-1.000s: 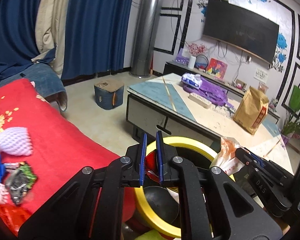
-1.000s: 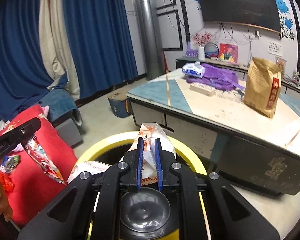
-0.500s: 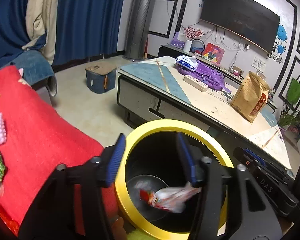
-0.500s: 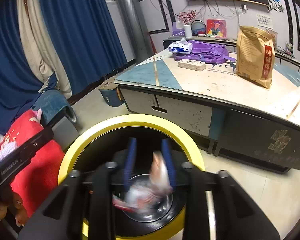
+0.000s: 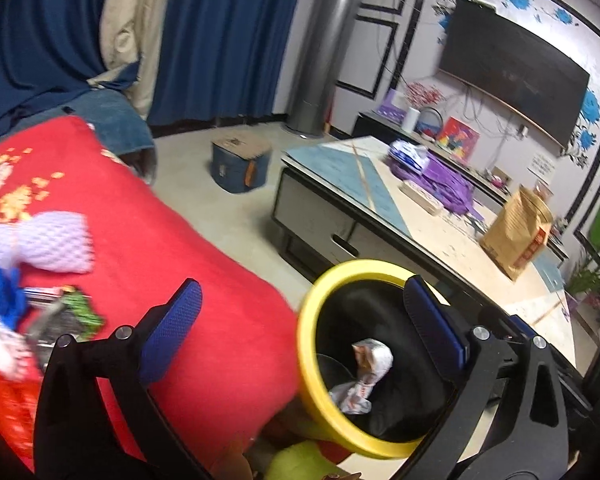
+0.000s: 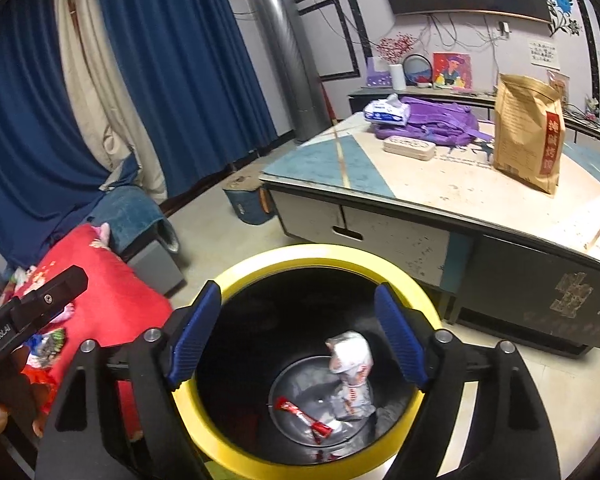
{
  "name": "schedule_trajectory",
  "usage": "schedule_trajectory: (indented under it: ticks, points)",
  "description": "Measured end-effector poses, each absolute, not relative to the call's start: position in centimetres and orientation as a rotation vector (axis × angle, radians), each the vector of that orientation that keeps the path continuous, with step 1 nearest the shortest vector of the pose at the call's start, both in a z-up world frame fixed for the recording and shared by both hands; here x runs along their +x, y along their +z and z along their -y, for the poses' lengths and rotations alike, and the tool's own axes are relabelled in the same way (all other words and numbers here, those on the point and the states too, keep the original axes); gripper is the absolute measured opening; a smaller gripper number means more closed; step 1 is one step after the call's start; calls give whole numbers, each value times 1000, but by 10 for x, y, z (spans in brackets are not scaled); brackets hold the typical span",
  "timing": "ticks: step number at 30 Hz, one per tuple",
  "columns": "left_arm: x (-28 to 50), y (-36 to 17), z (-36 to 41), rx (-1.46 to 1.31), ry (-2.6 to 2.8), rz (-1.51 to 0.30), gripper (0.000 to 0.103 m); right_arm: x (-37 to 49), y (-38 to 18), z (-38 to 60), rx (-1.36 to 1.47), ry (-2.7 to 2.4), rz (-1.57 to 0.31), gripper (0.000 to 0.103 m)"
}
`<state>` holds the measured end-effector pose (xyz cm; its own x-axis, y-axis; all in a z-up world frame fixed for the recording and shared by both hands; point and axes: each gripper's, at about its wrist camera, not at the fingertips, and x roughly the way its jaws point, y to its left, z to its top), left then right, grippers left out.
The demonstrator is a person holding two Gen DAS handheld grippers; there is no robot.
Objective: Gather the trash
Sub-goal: 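Move both tools back over the trash on the bedspread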
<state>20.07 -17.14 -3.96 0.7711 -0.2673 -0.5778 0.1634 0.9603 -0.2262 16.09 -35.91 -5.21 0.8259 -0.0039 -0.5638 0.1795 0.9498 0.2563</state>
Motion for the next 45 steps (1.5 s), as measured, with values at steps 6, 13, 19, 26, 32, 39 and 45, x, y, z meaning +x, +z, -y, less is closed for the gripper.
schedule_trajectory:
  ticks: [6, 13, 19, 26, 32, 39, 45]
  points:
    - [181, -22, 136, -166, -176, -593, 93, 155, -33, 328, 309, -3, -568, 82]
    - [159, -5, 107, -157, -132, -523, 92, 147, -16, 290, 300, 119, -563, 84]
    - [146, 4, 76, -175, -75, -491, 93, 141, -7, 256, 256, 200, -552, 87]
    - [137, 13, 43, -206, 4, -457, 93, 129, 3, 216, 195, 306, -533, 89]
    - [130, 17, 27, -216, 40, -442, 93, 126, 8, 193, 167, 362, -530, 90]
    - [126, 20, -1, -225, 88, -434, 92, 124, 10, 164, 143, 430, -532, 91]
    - [124, 20, -21, -231, 120, -433, 92, 127, 4, 135, 122, 488, -558, 91]
